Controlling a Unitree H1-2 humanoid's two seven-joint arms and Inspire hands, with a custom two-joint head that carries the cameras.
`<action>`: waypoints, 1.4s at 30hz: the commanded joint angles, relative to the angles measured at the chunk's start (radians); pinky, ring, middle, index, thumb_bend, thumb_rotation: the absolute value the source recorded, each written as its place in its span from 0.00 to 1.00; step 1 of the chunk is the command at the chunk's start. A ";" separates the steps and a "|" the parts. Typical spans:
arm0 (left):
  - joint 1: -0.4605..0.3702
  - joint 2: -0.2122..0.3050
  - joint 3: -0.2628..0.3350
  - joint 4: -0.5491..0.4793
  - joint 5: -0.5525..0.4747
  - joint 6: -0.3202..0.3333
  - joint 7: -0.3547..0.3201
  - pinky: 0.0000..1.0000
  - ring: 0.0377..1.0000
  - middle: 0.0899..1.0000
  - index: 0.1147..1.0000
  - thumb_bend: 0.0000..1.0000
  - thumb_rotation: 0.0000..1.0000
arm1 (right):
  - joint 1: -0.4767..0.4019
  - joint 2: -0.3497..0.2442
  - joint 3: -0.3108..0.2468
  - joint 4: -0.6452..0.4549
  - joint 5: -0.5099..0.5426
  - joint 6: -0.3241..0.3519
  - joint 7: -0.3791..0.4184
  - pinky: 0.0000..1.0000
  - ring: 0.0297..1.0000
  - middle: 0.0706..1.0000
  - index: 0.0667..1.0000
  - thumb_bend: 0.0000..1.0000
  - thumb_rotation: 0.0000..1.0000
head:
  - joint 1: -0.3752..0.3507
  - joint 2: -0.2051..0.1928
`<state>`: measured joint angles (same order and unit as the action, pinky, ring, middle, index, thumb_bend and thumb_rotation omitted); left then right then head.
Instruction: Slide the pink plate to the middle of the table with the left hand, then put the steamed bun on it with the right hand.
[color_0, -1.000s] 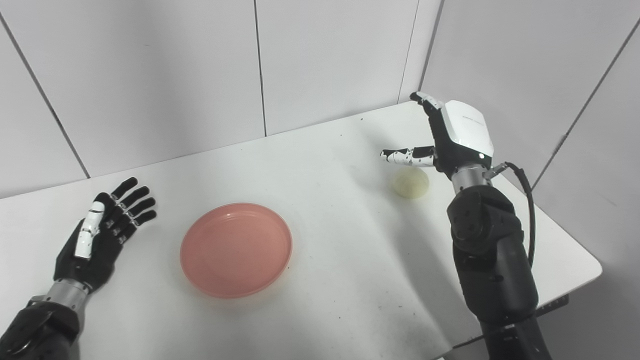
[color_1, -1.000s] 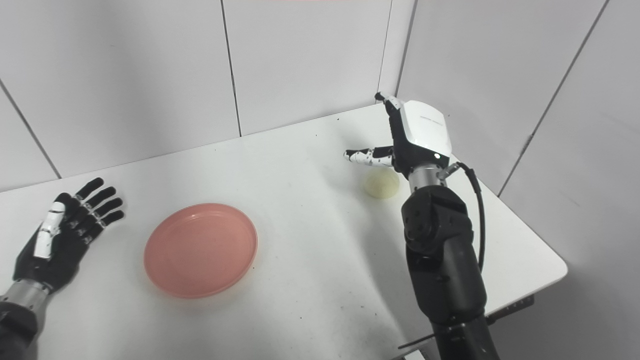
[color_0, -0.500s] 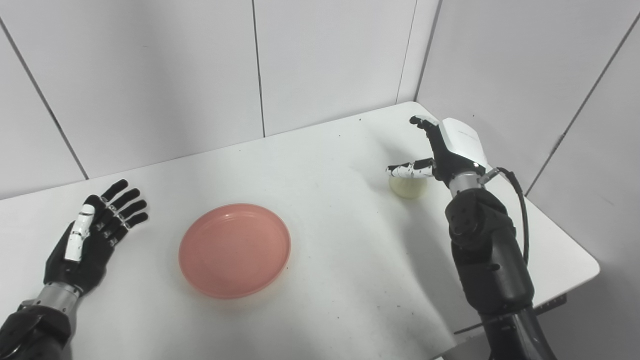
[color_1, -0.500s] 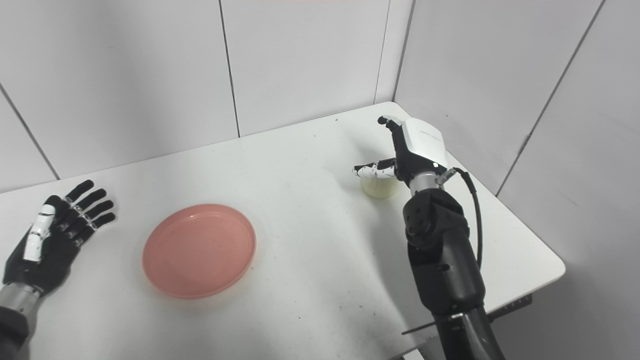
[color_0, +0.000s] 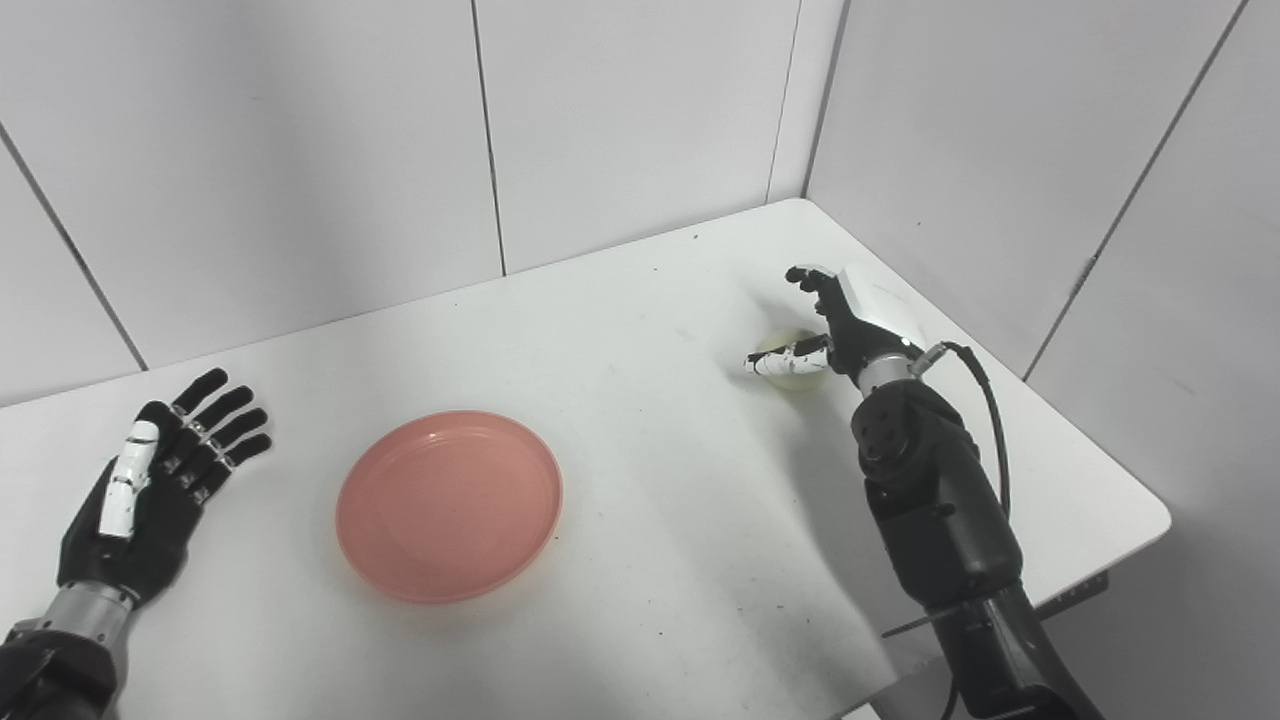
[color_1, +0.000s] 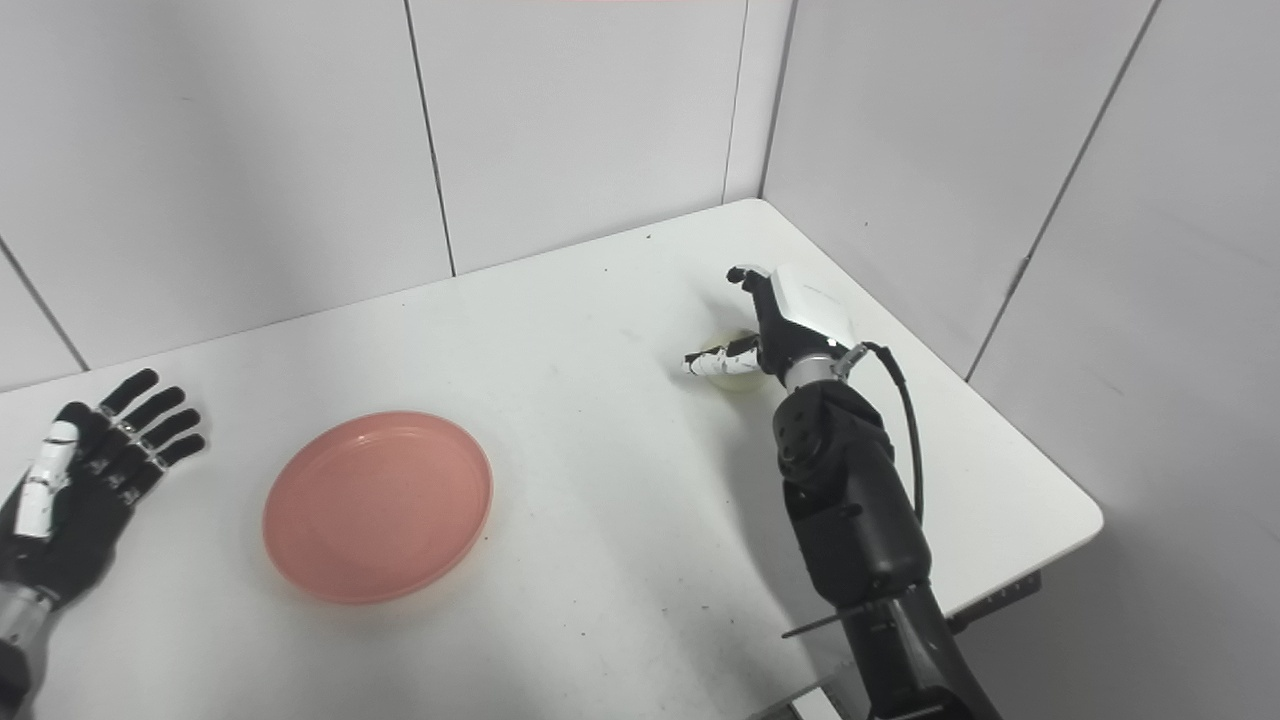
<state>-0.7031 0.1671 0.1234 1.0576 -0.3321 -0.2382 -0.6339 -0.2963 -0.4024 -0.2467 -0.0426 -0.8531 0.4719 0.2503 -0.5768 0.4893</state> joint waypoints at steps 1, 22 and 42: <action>0.137 0.025 0.003 0.103 0.012 0.062 -0.006 0.78 0.80 0.81 0.80 0.54 0.82 | -0.044 -0.034 -0.011 -0.011 0.014 -0.003 -0.040 0.62 0.74 0.81 0.79 0.85 0.30 | 0.000 0.000; 0.141 0.032 0.007 0.088 0.003 0.075 -0.014 0.77 0.79 0.81 0.80 0.53 0.81 | -0.057 -0.059 0.017 0.073 0.013 -0.002 -0.029 0.65 0.75 0.81 0.78 0.84 0.34 | -0.012 0.027; 0.153 0.034 0.003 0.046 0.004 0.099 -0.017 0.78 0.79 0.81 0.80 0.52 0.82 | -0.063 -0.078 0.035 0.161 0.028 -0.003 -0.062 0.66 0.73 0.76 0.75 0.85 0.41 | -0.014 0.042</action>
<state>-0.6958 0.1682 0.1287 1.0308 -0.3450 -0.2066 -0.6457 -0.3329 -0.4477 -0.2115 0.1220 -0.8342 0.4721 0.2094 -0.5921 0.5308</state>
